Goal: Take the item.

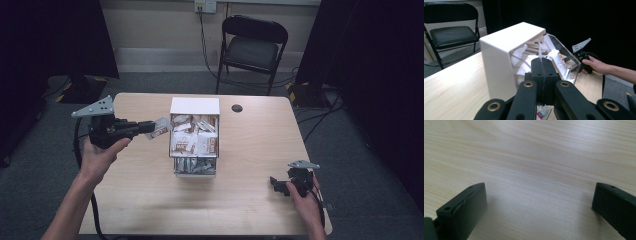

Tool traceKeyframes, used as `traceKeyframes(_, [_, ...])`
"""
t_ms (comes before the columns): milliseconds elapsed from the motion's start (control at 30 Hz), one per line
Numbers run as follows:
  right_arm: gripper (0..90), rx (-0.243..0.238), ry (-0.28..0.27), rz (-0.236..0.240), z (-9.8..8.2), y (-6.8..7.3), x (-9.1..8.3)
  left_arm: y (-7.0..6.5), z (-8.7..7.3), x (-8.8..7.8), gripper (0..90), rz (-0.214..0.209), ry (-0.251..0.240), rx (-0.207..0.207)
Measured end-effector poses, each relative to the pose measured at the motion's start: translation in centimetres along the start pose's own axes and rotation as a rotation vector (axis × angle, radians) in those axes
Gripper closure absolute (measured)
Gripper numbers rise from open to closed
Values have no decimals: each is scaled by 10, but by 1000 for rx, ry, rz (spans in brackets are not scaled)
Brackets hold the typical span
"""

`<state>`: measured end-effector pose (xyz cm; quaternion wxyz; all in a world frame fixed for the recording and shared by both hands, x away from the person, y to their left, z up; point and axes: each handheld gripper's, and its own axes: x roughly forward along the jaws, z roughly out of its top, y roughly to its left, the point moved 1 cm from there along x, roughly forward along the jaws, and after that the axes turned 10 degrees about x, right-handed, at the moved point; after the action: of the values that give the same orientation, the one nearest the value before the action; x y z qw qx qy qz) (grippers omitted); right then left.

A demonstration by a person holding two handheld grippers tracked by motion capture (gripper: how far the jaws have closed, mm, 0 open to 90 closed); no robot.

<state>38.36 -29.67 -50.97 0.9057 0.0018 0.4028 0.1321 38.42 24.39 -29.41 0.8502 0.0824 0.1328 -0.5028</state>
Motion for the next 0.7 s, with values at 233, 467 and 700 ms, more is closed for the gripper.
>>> traceKeyframes(233, [0,0,0,0,0,0,0,8,-14,-5,900,26,15,-25])
traceKeyframes(467, [0,0,0,0,0,0,0,17,-27,-8,900,56,40,-31])
traceKeyframes(700, [0,0,0,1,0,0,0,23,-38,-8,900,78,70,-50])
